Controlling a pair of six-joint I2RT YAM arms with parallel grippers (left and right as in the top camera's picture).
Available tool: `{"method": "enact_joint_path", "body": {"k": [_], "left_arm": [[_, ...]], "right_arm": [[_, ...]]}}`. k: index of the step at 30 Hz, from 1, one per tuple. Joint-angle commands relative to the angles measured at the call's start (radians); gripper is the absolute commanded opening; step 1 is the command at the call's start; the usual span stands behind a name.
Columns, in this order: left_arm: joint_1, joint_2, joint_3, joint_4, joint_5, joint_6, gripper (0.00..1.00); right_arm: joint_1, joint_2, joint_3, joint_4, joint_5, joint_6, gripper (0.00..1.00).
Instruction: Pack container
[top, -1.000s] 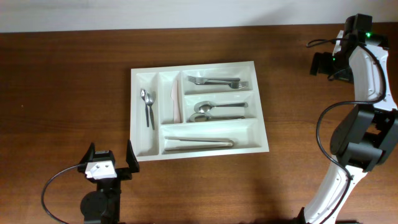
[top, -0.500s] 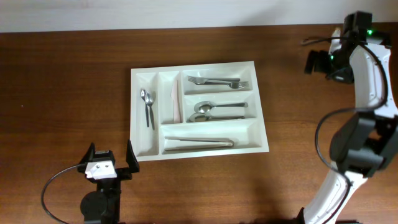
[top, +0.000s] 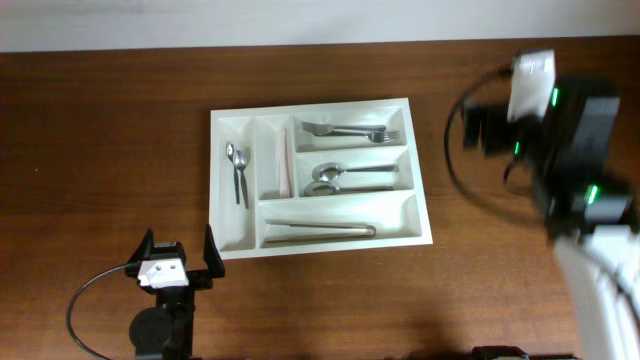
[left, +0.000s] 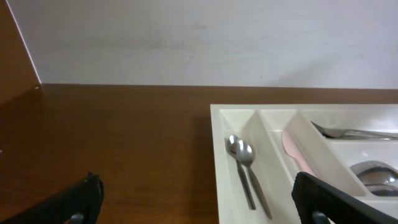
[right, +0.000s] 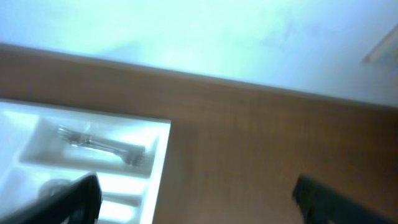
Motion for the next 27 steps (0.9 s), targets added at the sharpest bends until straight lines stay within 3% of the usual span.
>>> {"method": "enact_joint_path", "body": {"k": [1,6,14,27], "left_arm": [[0.007,-0.008,-0.005,-0.002,0.011,0.015,0.99],[0.007,-0.008,-0.005,-0.002,0.011,0.015,0.99],[0.007,-0.008,-0.005,-0.002,0.011,0.015,0.99],[0.007,-0.008,-0.005,-0.002,0.011,0.015,0.99]], "right_arm": [[0.009,-0.219,-0.285,0.131,-0.041,-0.018,0.99],[0.009,-0.490,-0.581,0.280,-0.066,-0.018,0.99],[0.009,-0.815,-0.901,0.419,-0.066,-0.018,0.99],[0.009,-1.045,-1.148,0.428,-0.073,-0.018,0.99]]}}
